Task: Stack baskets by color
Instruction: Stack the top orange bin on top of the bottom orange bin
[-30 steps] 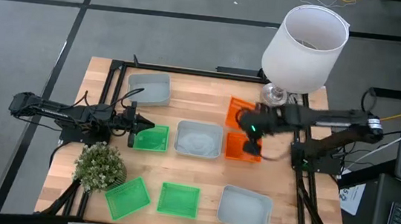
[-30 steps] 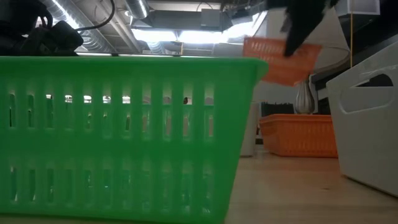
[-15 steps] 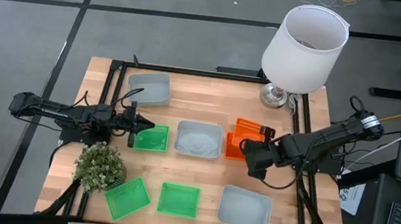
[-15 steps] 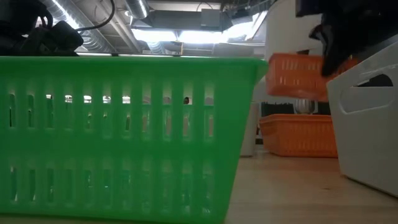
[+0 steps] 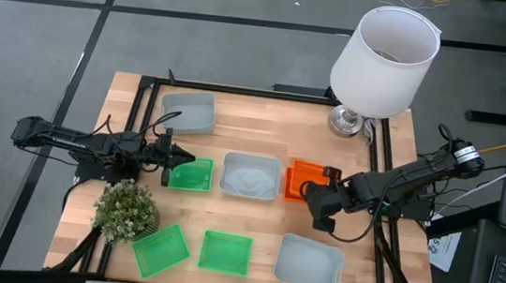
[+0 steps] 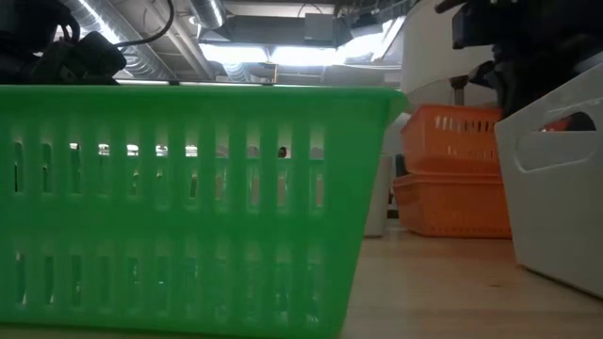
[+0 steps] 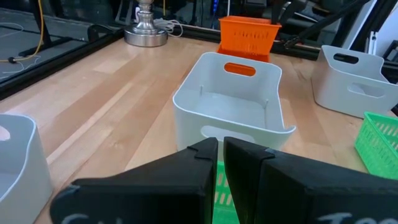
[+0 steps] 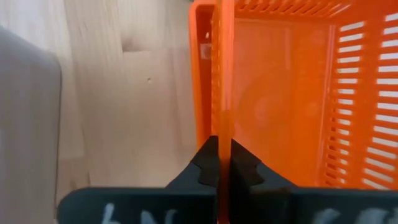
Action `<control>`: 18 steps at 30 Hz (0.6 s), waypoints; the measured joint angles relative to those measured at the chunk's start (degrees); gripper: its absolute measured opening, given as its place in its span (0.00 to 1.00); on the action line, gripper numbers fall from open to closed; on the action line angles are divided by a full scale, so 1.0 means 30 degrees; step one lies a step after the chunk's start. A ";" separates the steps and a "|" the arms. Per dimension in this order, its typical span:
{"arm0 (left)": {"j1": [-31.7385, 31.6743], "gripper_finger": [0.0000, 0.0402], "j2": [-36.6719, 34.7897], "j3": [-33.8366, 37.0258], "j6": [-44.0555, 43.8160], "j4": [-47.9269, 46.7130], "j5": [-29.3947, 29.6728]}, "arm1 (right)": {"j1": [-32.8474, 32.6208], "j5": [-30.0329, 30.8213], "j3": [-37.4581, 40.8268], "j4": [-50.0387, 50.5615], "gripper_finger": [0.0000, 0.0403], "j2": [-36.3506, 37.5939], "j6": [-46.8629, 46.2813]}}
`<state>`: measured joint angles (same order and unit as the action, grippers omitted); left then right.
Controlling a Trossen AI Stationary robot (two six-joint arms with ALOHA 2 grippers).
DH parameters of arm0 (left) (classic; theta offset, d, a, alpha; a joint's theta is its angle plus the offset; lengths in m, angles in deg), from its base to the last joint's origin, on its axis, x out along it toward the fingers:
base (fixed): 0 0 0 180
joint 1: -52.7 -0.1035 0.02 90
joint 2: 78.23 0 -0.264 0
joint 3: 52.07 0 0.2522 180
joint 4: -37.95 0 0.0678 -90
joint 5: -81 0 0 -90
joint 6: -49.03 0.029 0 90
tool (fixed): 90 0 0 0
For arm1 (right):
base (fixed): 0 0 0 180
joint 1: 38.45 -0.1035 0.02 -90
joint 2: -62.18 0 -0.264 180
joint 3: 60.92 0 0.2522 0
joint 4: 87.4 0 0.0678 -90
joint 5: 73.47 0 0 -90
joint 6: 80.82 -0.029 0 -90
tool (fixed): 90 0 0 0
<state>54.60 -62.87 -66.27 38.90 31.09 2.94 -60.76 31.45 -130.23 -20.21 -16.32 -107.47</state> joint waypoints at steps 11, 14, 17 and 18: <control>0.0004 0.05 -0.0007 0.0001 -0.0007 0.0000 0.0004 | 0.0002 0.0158 0.0000 -0.0468 0.09 0.0000 0.0009; 0.0000 0.05 -0.0003 -0.0001 -0.0004 0.0000 0.0000 | 0.0000 0.0962 0.0000 -0.0460 0.11 0.0000 0.0015; 0.0004 0.05 -0.0004 -0.0004 -0.0004 0.0000 0.0004 | 0.0007 0.1399 0.0000 -0.0453 0.14 0.0000 0.0061; -0.0003 0.05 -0.0006 -0.0003 0.0000 0.0000 -0.0003 | 0.0018 0.1395 0.0000 -0.0448 0.14 0.0000 0.0090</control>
<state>54.60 -62.89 -66.28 38.90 31.09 2.93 -60.70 35.63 -130.23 -21.55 -16.32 -107.20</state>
